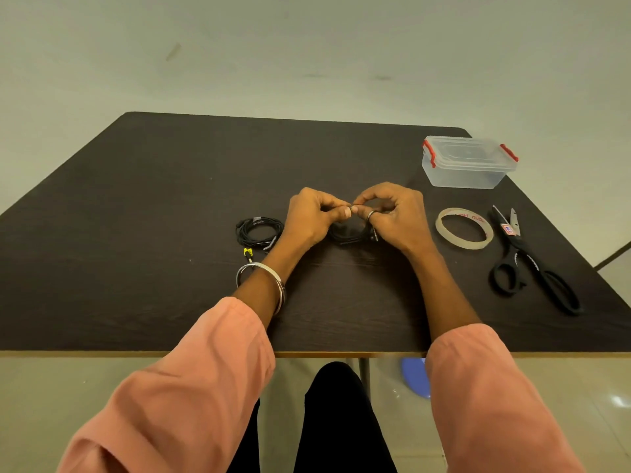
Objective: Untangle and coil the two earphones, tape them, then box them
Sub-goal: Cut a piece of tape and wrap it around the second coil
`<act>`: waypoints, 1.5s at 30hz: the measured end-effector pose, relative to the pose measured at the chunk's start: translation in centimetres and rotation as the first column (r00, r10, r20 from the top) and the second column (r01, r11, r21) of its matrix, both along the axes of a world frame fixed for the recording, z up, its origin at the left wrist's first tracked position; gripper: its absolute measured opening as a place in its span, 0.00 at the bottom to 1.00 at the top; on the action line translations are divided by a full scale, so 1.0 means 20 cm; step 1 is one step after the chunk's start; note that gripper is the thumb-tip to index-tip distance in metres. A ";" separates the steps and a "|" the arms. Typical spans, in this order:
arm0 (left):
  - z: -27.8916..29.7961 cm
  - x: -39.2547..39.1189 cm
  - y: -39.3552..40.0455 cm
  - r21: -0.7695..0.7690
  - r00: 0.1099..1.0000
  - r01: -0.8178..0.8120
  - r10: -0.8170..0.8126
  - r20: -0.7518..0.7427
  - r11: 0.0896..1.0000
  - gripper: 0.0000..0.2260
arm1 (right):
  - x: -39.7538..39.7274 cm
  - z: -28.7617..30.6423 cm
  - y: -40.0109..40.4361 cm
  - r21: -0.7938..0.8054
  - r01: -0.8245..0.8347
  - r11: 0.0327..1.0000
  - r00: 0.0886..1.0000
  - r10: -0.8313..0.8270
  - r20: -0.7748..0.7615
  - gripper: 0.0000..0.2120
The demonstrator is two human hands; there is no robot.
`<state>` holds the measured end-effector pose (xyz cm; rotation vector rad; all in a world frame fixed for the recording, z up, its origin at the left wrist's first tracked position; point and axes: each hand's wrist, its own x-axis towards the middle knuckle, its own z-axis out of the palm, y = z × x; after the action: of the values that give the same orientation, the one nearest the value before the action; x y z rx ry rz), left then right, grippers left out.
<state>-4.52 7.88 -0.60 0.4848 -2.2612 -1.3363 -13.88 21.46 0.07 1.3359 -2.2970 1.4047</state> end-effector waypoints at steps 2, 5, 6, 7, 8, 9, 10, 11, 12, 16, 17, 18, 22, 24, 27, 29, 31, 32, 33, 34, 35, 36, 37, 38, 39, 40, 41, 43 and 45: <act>0.00 0.00 0.01 -0.049 1.000 0.012 -0.011 0.013 0.999 0.08 | 0.01 0.01 0.00 0.011 0.020 1.000 0.994 -0.022 0.112 0.01; 0.02 0.01 0.02 -0.112 1.000 0.016 -0.015 0.014 0.994 0.08 | 0.02 0.03 0.00 -0.005 0.055 0.998 0.931 -0.049 0.361 0.03; 0.02 0.02 0.03 -0.136 1.000 0.012 -0.012 0.003 0.991 0.08 | 0.02 0.04 0.00 -0.038 0.055 0.998 0.883 -0.031 0.468 0.06; 0.03 0.02 0.04 -0.160 1.000 0.010 -0.011 -0.011 0.987 0.08 | 0.02 0.05 0.00 -0.078 0.059 0.995 0.820 -0.004 0.572 0.11; 0.03 0.03 0.05 -0.181 1.000 0.008 -0.013 -0.026 0.983 0.08 | 0.02 0.06 0.00 -0.113 0.069 0.991 0.757 0.022 0.653 0.16; 0.04 0.03 0.06 -0.196 0.999 0.005 -0.014 -0.044 0.981 0.08 | 0.02 0.07 0.00 -0.134 0.082 0.988 0.708 0.036 0.705 0.19; 0.04 0.04 0.07 -0.207 0.998 0.003 -0.016 -0.060 0.978 0.08 | 0.01 0.07 0.00 -0.150 0.096 0.984 0.672 0.047 0.739 0.19; 0.04 0.04 0.08 -0.214 0.997 0.002 -0.018 -0.076 0.977 0.09 | 0.01 0.07 0.00 -0.168 0.113 0.979 0.639 0.058 0.767 0.18; 0.04 0.04 0.09 -0.218 0.996 0.002 -0.022 -0.089 0.976 0.09 | 0.01 0.07 0.00 -0.179 0.130 0.975 0.610 0.063 0.790 0.17; 0.03 0.04 0.10 -0.236 0.988 0.013 -0.049 -0.146 0.972 0.09 | 0.01 0.07 0.00 -0.145 0.140 0.979 0.593 0.034 0.804 0.16; 0.02 0.04 0.10 -0.234 0.985 0.007 -0.047 -0.164 0.972 0.09 | 0.02 0.07 0.01 -0.140 0.124 0.982 0.610 0.036 0.792 0.15; 0.01 0.04 0.10 -0.224 0.984 -0.001 -0.039 -0.175 0.975 0.10 | 0.02 0.06 0.01 -0.137 0.104 0.985 0.629 0.042 0.776 0.13; -0.02 0.04 0.09 -0.156 0.981 -0.005 -0.025 -0.194 0.988 0.12 | 0.04 0.04 0.06 -0.155 0.041 0.987 0.711 0.080 0.699 0.09; -0.02 0.04 0.09 -0.155 0.980 -0.020 -0.012 -0.198 0.988 0.08 | 0.06 0.03 0.08 -0.108 0.002 0.994 0.806 0.063 0.589 0.08; -0.02 0.04 0.09 -0.198 0.987 -0.037 0.005 -0.159 0.979 0.05 | 0.09 0.00 0.11 0.077 0.026 0.997 0.943 -0.051 0.329 0.06; -0.03 0.04 0.10 -0.220 0.992 -0.031 0.002 -0.129 0.975 0.04 | 0.11 -0.01 0.13 0.125 0.065 0.990 0.978 -0.087 0.188 0.05; -0.03 0.05 0.11 -0.230 0.994 -0.018 -0.007 -0.109 0.973 0.04 | 0.12 -0.02 0.15 0.149 0.092 0.985 0.992 -0.104 0.069 0.06; -0.03 0.06 0.11 -0.224 0.995 -0.008 -0.014 -0.097 0.974 0.04 | 0.12 -0.03 0.16 0.161 0.098 0.982 0.994 -0.105 0.040 0.07; -0.03 0.07 0.12 -0.207 0.996 0.004 -0.021 -0.082 0.978 0.05 | 0.12 -0.03 0.17 0.176 0.098 0.979 0.994 -0.105 0.029 0.08; -0.03 0.08 0.12 -0.187 0.998 0.016 -0.028 -0.063 0.982 0.05 | 0.12 -0.03 0.18 0.191 0.103 0.976 0.994 -0.109 0.024 0.09; -0.04 0.09 0.13 -0.174 0.998 0.026 -0.034 -0.046 0.984 0.06 | 0.12 -0.04 0.19 0.201 0.110 0.973 0.993 -0.116 0.019 0.10; -0.04 0.10 0.13 -0.173 0.999 0.033 -0.039 -0.035 0.984 0.06 | 0.13 -0.04 0.21 0.203 0.122 0.972 0.992 -0.128 0.014 0.11; -0.04 0.11 0.14 -0.178 0.999 0.038 -0.043 -0.027 0.983 0.06 | 0.13 -0.04 0.22 0.197 0.136 0.971 0.990 -0.140 0.009 0.11; -0.04 0.12 0.15 -0.183 0.999 0.041 -0.046 -0.022 0.982 0.07 | 0.14 -0.04 0.24 0.188 0.155 0.970 0.987 -0.159 0.006 0.12; -0.04 0.13 0.16 -0.187 0.999 0.041 -0.046 -0.020 0.981 0.07 | 0.14 -0.04 0.25 0.173 0.177 0.969 0.984 -0.180 0.005 0.13; -0.04 0.14 0.17 -0.193 0.999 0.035 -0.040 -0.018 0.980 0.08 | 0.14 -0.04 0.26 0.160 0.199 0.967 0.979 -0.202 0.007 0.14; -0.03 0.15 0.17 -0.202 0.999 0.026 -0.030 -0.016 0.979 0.09 | 0.14 -0.04 0.28 0.149 0.220 0.964 0.975 -0.223 0.007 0.16; -0.03 0.14 0.17 -0.208 1.000 -0.013 0.015 0.007 0.978 0.09 | 0.14 -0.04 0.29 0.143 0.258 0.956 0.965 -0.261 0.007 0.17; -0.02 0.12 0.16 -0.180 0.996 -0.075 0.082 0.030 0.981 0.08 | 0.12 -0.03 0.29 0.138 0.298 0.945 0.954 -0.301 -0.003 0.18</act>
<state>-2.16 11.17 -1.06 0.5335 -2.3399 -1.0814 -11.49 27.29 -0.52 0.9513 -2.5171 1.1860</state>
